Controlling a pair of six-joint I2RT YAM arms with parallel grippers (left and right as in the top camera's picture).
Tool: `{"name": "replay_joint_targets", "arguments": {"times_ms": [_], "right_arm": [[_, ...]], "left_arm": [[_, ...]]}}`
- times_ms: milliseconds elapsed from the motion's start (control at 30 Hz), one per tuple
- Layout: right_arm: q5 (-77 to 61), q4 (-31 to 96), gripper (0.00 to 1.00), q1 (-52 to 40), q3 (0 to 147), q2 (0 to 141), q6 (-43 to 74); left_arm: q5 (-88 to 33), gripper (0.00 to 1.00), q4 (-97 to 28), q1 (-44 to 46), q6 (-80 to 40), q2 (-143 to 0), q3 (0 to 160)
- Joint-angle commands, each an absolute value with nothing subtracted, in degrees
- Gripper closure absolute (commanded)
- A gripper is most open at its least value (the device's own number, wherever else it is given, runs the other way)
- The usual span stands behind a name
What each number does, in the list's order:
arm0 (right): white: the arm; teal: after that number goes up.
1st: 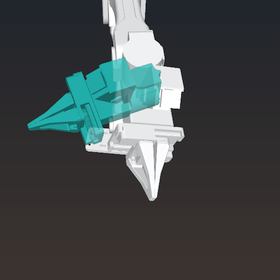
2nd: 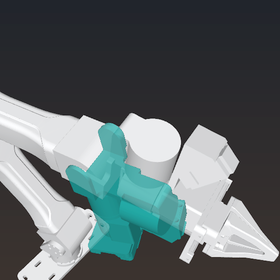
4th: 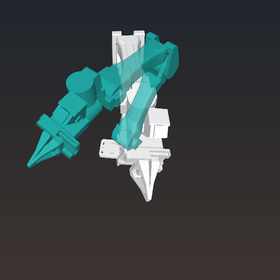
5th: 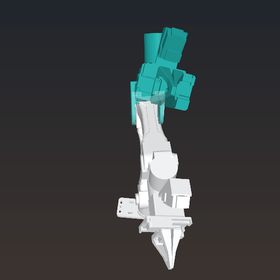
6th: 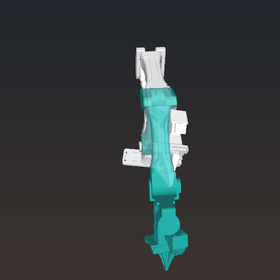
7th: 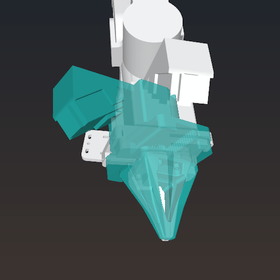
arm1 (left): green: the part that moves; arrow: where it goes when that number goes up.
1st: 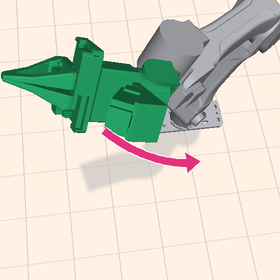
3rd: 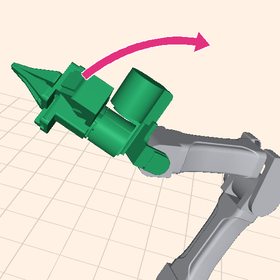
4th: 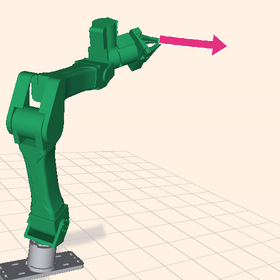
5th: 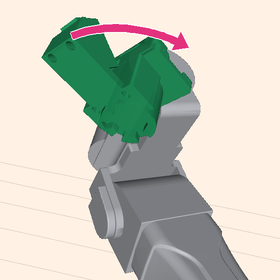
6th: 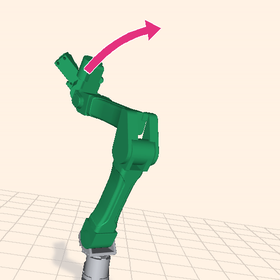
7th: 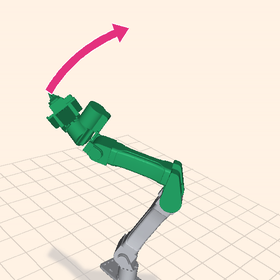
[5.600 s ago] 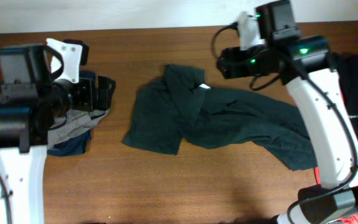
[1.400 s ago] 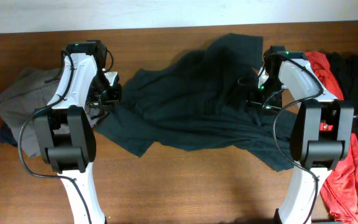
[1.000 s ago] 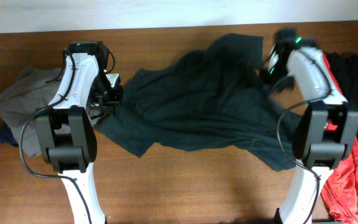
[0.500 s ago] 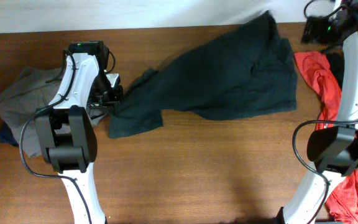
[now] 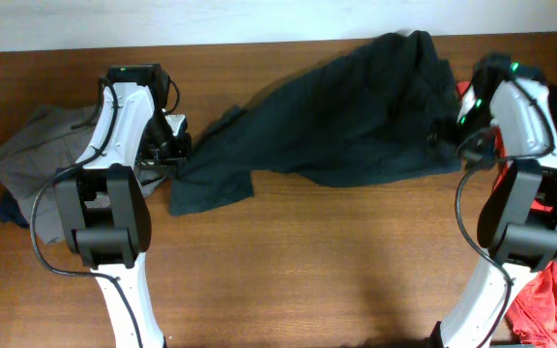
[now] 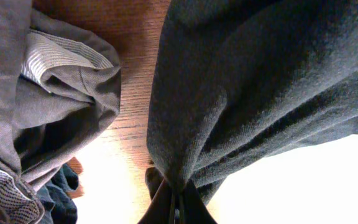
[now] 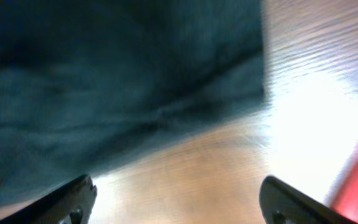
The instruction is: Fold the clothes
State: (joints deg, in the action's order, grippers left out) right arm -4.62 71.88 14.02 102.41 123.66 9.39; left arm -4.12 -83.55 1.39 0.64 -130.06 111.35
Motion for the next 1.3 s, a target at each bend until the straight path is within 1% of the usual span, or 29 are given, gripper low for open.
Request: {"name": "replay_joint_targets", "arguments": {"times_ms": [0, 200, 333, 433, 467, 500, 567, 600, 633, 733, 867, 933, 1067, 1133, 1233, 1267], "right_arm": [[-9.8, 66.2, 0.13, 16.7, 93.8, 123.5, 11.4], [-16.8, 60.4, 0.2, 18.9, 89.3, 123.5, 11.4], [-17.4, 54.5, 0.29, 18.7, 87.1, 123.5, 14.3], [-18.0, 49.6, 0.39, 18.7, 86.0, 123.5, 16.5], [-18.5, 48.3, 0.43, 18.7, 85.9, 123.5, 16.6], [-19.0, 47.4, 0.5, 18.7, 85.8, 123.5, 16.6], [-19.1, 46.4, 0.71, 18.7, 85.8, 123.5, 16.6], [-19.1, 46.4, 0.78, 18.7, 85.9, 123.5, 16.6], [-19.1, 46.6, 0.8, 18.7, 86.2, 123.4, 16.6], [-19.1, 48.6, 0.85, 18.7, 87.8, 123.0, 15.0], [-18.9, 54.8, 0.86, 18.6, 91.3, 121.3, 13.4], [-18.8, 57.7, 0.85, 18.6, 92.5, 120.1, 13.3], [-18.4, 59.8, 0.77, 18.6, 92.8, 118.0, 13.3], [-18.4, 60.5, 0.77, 18.6, 92.8, 118.0, 13.3], [-17.0, 61.2, 0.8, 18.6, 92.8, 118.0, 13.4], [-16.6, 61.2, 0.8, 18.6, 92.8, 118.0, 13.3]], "left_arm": [[-3.6, 0.96, -83.9, 1.3, 1.7, -130.3, 112.1], [-3.7, 0.95, -84.2, 1.3, 1.7, -130.3, 112.1], [-3.6, 0.94, -84.2, 1.3, 1.7, -130.3, 112.1], [-3.7, 0.94, -84.1, 1.3, 1.7, -130.3, 112.2], [-3.7, 0.94, -84.3, 1.3, 1.7, -130.3, 112.4], [-3.7, 0.94, -84.8, 1.3, 1.7, -130.3, 112.7], [-3.6, 0.94, -85.8, 1.3, 1.7, -130.3, 113.7], [-3.7, 0.94, -86.7, 1.3, 1.7, -130.3, 114.6], [-3.6, 0.95, -87.5, 1.3, 1.7, -130.3, 115.5], [-3.6, 0.96, -91.0, 1.4, 1.8, -130.3, 119.7], [-3.7, 0.96, -95.7, 2.0, 1.8, -129.9, 125.0], [-4.0, 0.96, -96.7, 2.8, 1.8, -129.3, 126.0], [-9.0, 0.95, -95.1, 6.4, 5.5, -128.9, 125.8], [-3.3, 0.93, -93.7, 8.3, 4.1, -128.9, 124.9], [7.9, 0.92, -93.6, 9.6, -3.0, -128.9, 124.9], [10.6, 0.91, -93.6, 9.6, -5.1, -128.9, 124.9]]}}
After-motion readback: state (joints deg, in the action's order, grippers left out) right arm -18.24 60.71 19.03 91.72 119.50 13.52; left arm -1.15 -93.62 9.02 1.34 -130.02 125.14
